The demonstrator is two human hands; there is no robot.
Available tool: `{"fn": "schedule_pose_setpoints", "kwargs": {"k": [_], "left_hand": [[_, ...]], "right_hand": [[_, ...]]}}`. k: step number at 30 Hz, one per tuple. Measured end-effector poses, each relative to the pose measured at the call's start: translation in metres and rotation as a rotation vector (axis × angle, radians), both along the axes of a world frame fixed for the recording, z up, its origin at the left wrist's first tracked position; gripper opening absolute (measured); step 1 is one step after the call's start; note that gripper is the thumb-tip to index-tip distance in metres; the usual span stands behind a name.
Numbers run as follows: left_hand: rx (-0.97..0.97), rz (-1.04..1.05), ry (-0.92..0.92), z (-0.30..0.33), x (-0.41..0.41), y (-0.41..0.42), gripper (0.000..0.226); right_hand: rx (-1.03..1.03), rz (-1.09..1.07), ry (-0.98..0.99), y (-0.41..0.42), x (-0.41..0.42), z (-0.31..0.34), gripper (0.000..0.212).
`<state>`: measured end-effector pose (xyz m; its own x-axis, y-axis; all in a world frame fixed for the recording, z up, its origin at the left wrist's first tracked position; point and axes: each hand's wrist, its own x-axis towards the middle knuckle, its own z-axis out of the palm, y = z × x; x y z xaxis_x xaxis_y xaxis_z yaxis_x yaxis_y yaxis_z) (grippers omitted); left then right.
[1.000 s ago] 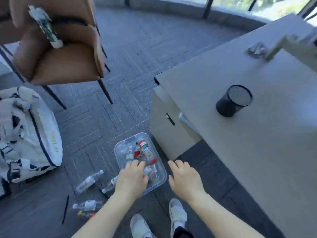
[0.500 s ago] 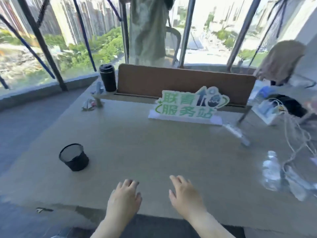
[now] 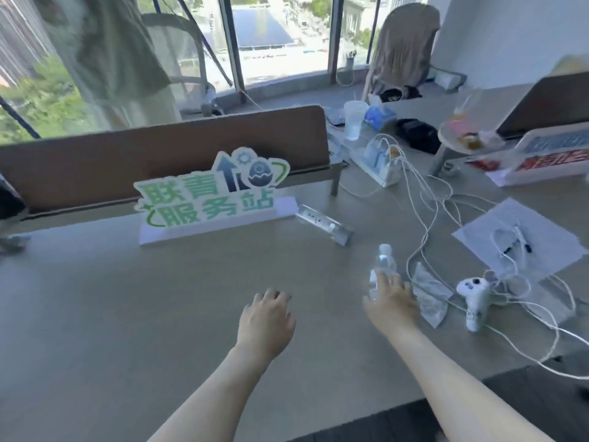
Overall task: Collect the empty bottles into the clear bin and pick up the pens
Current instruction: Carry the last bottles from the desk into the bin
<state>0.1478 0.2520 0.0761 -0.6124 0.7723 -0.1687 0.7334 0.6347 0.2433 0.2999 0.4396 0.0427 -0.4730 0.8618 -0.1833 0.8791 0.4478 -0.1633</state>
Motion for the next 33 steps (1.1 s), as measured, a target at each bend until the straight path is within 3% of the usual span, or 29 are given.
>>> {"fn": "schedule_pose_setpoints", "kwargs": {"k": [7, 12, 16, 22, 26, 30, 33], "left_hand": [[-0.046, -0.132, -0.033, -0.015, -0.004, 0.057, 0.039], [-0.041, -0.206, -0.064, -0.017, -0.031, 0.083, 0.040], [0.011, -0.240, -0.052, -0.011, -0.064, 0.120, 0.044], [0.067, -0.409, 0.074, -0.023, -0.110, 0.208, 0.055], [-0.015, -0.526, 0.201, -0.053, -0.123, 0.252, 0.066], [-0.189, -0.584, 0.300, -0.084, -0.133, 0.265, 0.074], [-0.162, -0.581, 0.326, -0.092, -0.132, 0.253, 0.070]], "right_hand": [[-0.215, -0.280, 0.084, 0.030, 0.000, -0.026, 0.088], [-0.228, -0.323, 0.089, -0.001, -0.004, -0.017, 0.083], [-0.287, -0.459, 0.298, -0.029, -0.003, -0.004, 0.077], [-0.191, -0.503, 0.340, -0.036, -0.007, 0.005, 0.081], [-0.149, -0.511, 0.342, -0.031, -0.011, 0.003, 0.080], [-0.156, -0.522, 0.347, -0.030, -0.014, -0.002, 0.073], [-0.173, -0.534, 0.355, -0.034, -0.015, -0.003, 0.071]]}}
